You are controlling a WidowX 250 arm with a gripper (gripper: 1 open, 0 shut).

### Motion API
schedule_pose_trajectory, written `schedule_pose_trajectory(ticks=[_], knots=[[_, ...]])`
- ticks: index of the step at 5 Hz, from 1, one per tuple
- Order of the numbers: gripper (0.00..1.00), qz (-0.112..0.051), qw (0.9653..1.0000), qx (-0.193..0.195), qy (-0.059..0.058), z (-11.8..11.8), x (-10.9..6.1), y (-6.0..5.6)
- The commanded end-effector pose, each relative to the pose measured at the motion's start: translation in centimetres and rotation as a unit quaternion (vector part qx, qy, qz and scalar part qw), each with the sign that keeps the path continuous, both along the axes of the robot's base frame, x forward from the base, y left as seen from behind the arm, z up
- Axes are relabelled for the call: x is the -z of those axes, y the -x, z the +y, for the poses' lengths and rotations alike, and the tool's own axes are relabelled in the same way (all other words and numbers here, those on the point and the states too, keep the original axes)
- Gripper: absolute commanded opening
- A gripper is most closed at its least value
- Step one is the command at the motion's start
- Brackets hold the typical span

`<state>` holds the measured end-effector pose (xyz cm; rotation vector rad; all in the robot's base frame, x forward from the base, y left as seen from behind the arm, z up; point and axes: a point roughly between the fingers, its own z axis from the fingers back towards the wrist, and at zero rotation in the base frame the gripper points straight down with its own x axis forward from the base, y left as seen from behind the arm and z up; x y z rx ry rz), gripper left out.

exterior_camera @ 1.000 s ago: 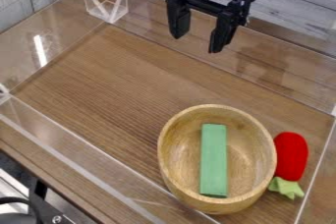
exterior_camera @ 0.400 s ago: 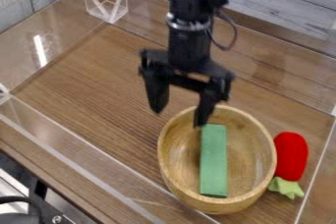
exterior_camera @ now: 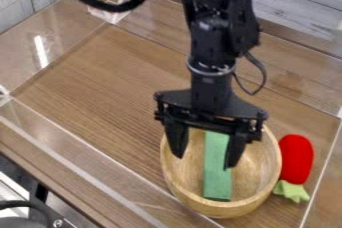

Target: Remove the green block from the brown bowl and put it on the table

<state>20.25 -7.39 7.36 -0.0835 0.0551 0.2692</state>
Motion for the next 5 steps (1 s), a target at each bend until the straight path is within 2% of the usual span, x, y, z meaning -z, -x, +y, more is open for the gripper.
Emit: schedule_pose_trajectory(ticks=[1,2,3,5], knots=[[1.0,-0.028,0.9993,-0.018,0.015,-0.9,-0.2,-0.8],[1.0,-0.031,0.9992,-0.013,0.022,-1.3,1.1,-1.2],[1.0,-0.032,0.9992,0.0,0.025,-1.6,2.3,-1.7],[1.0,-0.032,0.9991,-0.013,0.026,-1.4,2.4,-2.1]])
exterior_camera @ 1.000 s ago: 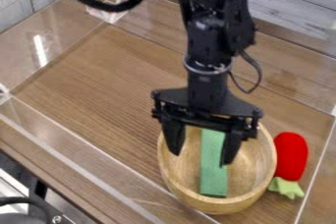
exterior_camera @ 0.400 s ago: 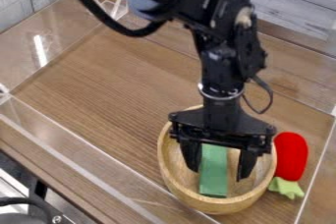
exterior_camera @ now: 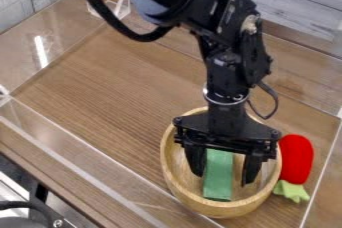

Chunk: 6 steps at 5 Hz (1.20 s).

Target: Remove the green block from the brown bowl and put it on the table

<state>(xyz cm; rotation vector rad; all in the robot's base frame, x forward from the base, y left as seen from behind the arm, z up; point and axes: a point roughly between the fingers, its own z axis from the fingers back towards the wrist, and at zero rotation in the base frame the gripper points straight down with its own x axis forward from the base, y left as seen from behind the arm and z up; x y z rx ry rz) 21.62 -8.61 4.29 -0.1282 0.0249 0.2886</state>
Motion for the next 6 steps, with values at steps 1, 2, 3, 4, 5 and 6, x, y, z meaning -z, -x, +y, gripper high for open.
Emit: schedule_pose_trajectory(ticks=[1,2,3,4,5,6], knots=[[0.0,-0.014,0.9999,0.006,0.005,-0.5,-0.4,-1.5],[0.0,-0.021,0.9996,0.019,0.004,-0.9,-0.7,-2.2],[0.0,-0.029,0.999,0.033,0.003,-0.7,0.7,-1.7],[0.0,-0.033,0.9983,0.048,0.0,-0.6,2.2,-1.2],[0.0,-0.033,0.9973,0.065,-0.007,-0.4,3.2,-0.7],[0.0,-0.031,0.9954,0.089,-0.016,0.1,3.1,-1.1]])
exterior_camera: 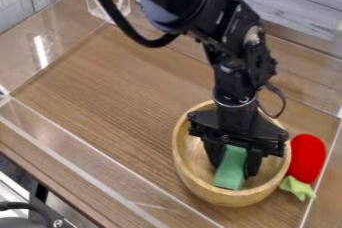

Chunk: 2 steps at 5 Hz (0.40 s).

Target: Remove the green block from the brown bowl and put it on the table

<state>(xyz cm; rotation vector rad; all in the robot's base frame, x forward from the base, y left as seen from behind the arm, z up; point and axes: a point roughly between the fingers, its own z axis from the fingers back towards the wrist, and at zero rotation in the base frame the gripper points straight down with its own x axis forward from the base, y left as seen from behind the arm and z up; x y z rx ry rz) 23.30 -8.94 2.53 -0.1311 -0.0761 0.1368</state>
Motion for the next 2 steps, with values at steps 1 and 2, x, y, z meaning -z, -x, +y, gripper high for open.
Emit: schedule_pose_trajectory(ticks=[1,2], knots=[[1.0,0.028,0.9987,0.036,-0.022,0.86,1.37,0.29],[0.0,0.032,0.9989,0.022,-0.026,0.69,1.09,0.07]])
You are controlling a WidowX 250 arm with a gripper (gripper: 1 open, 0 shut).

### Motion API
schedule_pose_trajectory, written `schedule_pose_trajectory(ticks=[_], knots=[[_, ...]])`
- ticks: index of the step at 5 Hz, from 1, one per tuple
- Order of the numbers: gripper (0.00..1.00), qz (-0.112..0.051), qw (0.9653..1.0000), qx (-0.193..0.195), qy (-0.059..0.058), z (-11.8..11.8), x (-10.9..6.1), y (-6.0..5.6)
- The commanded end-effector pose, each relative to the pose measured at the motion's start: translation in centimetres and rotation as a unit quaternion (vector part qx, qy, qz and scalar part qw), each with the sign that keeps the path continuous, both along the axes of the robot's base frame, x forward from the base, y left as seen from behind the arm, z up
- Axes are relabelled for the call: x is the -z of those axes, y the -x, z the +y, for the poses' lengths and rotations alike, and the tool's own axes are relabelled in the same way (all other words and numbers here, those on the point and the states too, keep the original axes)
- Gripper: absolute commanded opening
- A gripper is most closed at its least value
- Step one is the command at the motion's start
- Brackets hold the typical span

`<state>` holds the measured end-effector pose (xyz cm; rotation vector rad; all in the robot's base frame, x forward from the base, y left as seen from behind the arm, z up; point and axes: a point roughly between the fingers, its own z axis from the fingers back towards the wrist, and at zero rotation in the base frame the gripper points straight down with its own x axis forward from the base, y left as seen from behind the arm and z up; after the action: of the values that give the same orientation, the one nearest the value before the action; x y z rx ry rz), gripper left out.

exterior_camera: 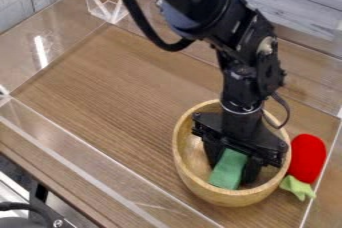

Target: Remove the green block from the brown bowl and put it on the table

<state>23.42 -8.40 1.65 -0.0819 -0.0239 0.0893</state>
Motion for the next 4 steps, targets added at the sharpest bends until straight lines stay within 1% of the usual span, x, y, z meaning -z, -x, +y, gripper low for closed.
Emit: schedule_pose_trajectory(ticks=[1,2,3,4], knots=[[0.0,0.009,0.9998,-0.017,-0.005,0.0,-0.1,0.0],[1.0,0.01,0.9995,-0.029,-0.005,0.3,-0.3,1.2],[0.0,0.009,0.9996,-0.025,-0.006,0.1,-0.3,0.9],[0.0,0.0,0.9997,-0.023,-0.005,0.1,-1.1,0.6]])
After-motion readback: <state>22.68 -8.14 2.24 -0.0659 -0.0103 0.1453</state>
